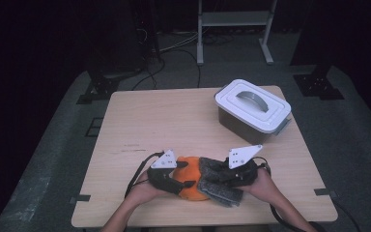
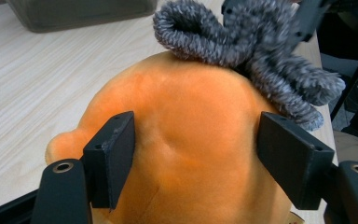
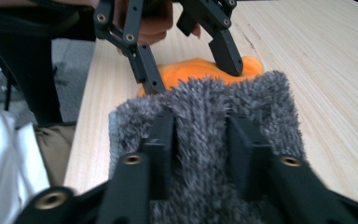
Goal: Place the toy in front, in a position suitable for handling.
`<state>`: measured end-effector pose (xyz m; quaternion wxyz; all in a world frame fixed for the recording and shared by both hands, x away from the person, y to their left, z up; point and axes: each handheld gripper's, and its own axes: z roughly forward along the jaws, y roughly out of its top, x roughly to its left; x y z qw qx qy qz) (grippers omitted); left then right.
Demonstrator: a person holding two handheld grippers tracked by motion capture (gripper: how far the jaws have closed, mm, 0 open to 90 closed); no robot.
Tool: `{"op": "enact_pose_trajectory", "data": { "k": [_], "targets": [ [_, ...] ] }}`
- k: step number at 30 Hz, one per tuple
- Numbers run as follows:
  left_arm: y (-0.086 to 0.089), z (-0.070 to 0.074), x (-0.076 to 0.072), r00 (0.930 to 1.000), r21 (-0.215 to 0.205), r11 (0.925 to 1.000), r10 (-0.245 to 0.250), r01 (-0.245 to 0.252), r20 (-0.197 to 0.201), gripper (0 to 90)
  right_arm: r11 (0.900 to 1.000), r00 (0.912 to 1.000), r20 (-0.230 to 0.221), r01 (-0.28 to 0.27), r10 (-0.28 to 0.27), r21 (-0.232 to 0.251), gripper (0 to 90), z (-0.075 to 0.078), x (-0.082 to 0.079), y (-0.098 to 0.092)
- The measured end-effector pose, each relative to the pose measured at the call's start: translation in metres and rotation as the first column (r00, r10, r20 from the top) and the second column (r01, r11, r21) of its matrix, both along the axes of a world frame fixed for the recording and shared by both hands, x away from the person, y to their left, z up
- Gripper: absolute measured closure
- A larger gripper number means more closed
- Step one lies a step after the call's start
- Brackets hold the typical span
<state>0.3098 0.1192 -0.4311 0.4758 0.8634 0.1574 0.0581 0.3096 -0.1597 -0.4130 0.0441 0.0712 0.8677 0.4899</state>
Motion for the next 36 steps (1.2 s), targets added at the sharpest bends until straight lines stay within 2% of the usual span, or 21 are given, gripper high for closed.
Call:
{"op": "enact_pose_trajectory", "data": {
  "k": [3,6,9,11,12,15,20,23,27,31,34,36],
  "targets": [
    [-0.001,0.000,0.000,1.0000,0.004,1.0000,0.000,0.000,0.003,28.2,1.000,0.9997,-0.008,0.022,-0.022,0.016,47.2,0.002,0.000,-0.002],
    [-0.002,0.001,0.000,1.0000,0.012,0.9999,-0.008,0.008,0.002,28.2,0.999,0.9996,-0.009,0.029,-0.028,0.014,46.5,0.002,0.002,0.000],
    [-0.002,0.000,0.000,1.0000,0.017,0.9998,-0.005,0.005,0.002,28.2,0.999,0.9993,0.015,0.034,-0.034,0.002,52.7,-0.001,0.002,0.007],
    [-0.001,0.000,0.000,1.0000,0.015,0.9999,-0.005,0.005,0.001,28.2,0.999,0.9991,0.026,0.033,-0.033,-0.004,62.3,-0.003,0.002,0.010],
    [-0.001,0.000,0.000,1.0000,0.012,0.9999,-0.004,0.004,0.000,28.2,0.999,0.9988,0.041,0.029,-0.028,-0.013,66.9,-0.003,0.002,0.009],
    [-0.003,0.000,-0.001,1.0000,0.010,0.9999,-0.005,0.005,0.007,28.3,0.999,0.9989,0.037,0.032,-0.031,-0.027,74.1,-0.002,0.000,0.002],
    [-0.002,0.001,0.000,1.0000,0.012,0.9999,0.003,-0.003,0.000,30.4,0.997,0.9975,-0.007,0.070,-0.070,-0.019,75.7,-0.009,-0.002,-0.019],
    [-0.003,0.001,0.000,1.0000,0.014,0.9999,0.009,-0.009,0.001,30.4,0.995,0.9958,-0.015,0.090,-0.091,-0.037,76.1,-0.012,-0.002,-0.026],
    [-0.003,0.001,0.001,0.9998,0.019,0.9996,0.021,-0.021,0.003,30.4,0.995,0.9959,0.006,0.091,-0.091,-0.033,76.2,-0.007,-0.005,-0.024],
    [-0.004,0.001,0.001,0.9997,0.021,0.9995,0.022,-0.022,0.005,30.5,0.999,0.9970,0.062,0.048,-0.046,-0.020,76.1,0.002,-0.011,-0.010],
    [-0.003,0.001,0.001,0.9999,0.022,0.9996,0.016,-0.016,0.004,30.4,0.998,0.9963,0.082,0.032,-0.028,-0.048,76.2,0.000,-0.012,-0.004],
    [-0.001,0.003,0.001,1.0000,0.018,0.9998,0.005,-0.005,-0.001,29.9,0.999,0.9979,0.056,0.036,-0.034,-0.034,76.3,-0.004,-0.010,-0.007]
  ]
}}
